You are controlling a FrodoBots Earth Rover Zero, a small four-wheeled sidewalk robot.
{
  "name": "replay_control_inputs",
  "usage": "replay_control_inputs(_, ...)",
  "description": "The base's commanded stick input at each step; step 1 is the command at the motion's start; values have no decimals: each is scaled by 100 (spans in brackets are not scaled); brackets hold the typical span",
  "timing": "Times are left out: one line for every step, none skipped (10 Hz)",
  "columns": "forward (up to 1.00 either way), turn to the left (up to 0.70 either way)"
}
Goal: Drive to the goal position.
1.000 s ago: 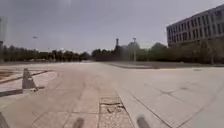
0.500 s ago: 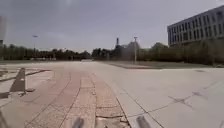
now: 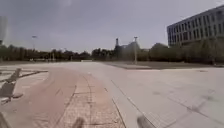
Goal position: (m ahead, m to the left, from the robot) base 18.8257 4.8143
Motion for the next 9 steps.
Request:
replay_control_inputs(70, 0)
replay_control_inputs(70, 0)
replay_control_inputs(70, 0)
replay_control_inputs(70, 0)
replay_control_inputs(70, 0)
replay_control_inputs(70, 0)
replay_control_inputs(70, 0)
replay_control_inputs(70, 0)
replay_control_inputs(70, 0)
